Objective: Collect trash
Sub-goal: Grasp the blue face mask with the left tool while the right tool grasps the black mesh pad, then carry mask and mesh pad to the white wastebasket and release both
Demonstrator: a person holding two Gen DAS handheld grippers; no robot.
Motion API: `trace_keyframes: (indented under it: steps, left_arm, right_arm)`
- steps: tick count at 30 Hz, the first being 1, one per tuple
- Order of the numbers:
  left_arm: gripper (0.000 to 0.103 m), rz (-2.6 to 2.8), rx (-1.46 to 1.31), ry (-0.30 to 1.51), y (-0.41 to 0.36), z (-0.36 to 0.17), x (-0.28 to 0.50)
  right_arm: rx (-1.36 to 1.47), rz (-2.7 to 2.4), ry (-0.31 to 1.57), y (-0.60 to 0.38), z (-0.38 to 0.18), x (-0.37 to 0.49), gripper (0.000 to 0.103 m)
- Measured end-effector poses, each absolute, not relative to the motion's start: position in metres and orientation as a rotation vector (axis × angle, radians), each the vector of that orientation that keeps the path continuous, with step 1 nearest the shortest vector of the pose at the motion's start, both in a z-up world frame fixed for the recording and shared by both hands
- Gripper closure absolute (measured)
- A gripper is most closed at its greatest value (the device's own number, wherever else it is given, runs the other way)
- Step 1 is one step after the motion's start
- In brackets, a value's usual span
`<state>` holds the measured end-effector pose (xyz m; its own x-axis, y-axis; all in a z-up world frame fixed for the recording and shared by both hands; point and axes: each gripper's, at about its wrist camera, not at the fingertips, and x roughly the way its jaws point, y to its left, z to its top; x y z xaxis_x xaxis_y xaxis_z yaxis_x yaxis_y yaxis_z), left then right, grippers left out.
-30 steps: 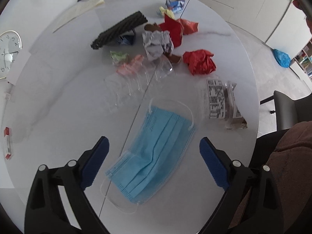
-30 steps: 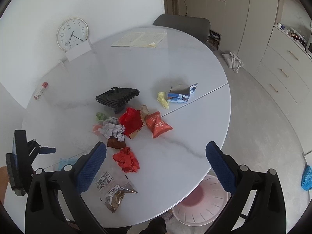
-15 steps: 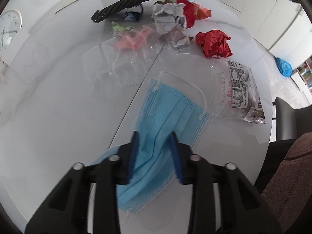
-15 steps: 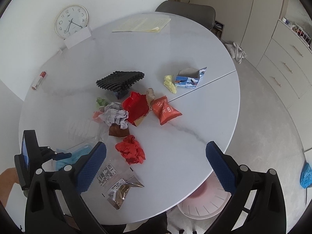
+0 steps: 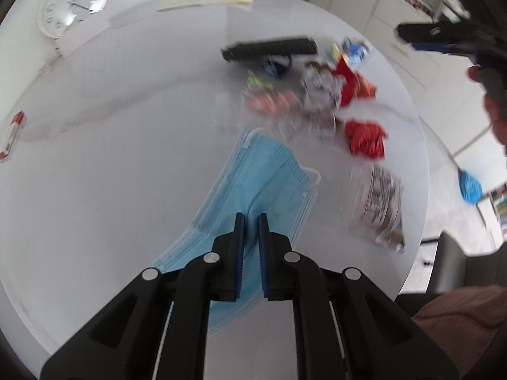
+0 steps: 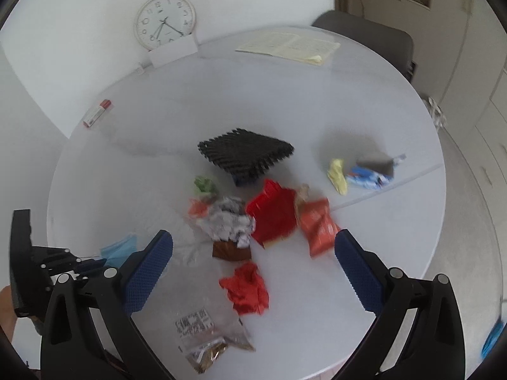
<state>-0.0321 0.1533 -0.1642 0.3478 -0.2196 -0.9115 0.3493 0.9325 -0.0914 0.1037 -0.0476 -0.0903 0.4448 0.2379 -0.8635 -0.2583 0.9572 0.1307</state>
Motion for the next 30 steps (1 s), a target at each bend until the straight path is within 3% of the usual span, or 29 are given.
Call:
trace_keyframes:
  steps: [8,13,14,16,19,30]
  left_arm:
    - [0.094,-0.272,0.028,1.049,0.179,-0.110,-0.010]
    - [0.094,-0.231,-0.002,1.039,0.189,-0.107,0.012]
    - [0.094,-0.228,-0.007,1.042,0.189,-0.109,0.016]
    - [0.094,-0.229,-0.015,1.050,0.191,-0.113,0.025]
    - [0.094,-0.237,-0.015,1.052,0.193,-0.119,0.037]
    - [0.094,-0.296,0.012,1.007,0.176,-0.101,0.066]
  right_arm:
    - [-0.372,0.510,1.064,0.039,-0.127,0.182,0.016]
    - [-0.587,0.516,1.104,0.076,-0.169,0.210,0.034]
    - [-0.622,0.518,1.117,0.080,-0.177,0.213,0.041]
    - [-0.672,0.515,1.147,0.083,-0.189,0.215,0.066]
    - [-0.651,0.524,1.173,0.078,-0.191,0.218,0.081]
    - [-0.182,0.522,1.021,0.033,-0.113,0.234,0.085]
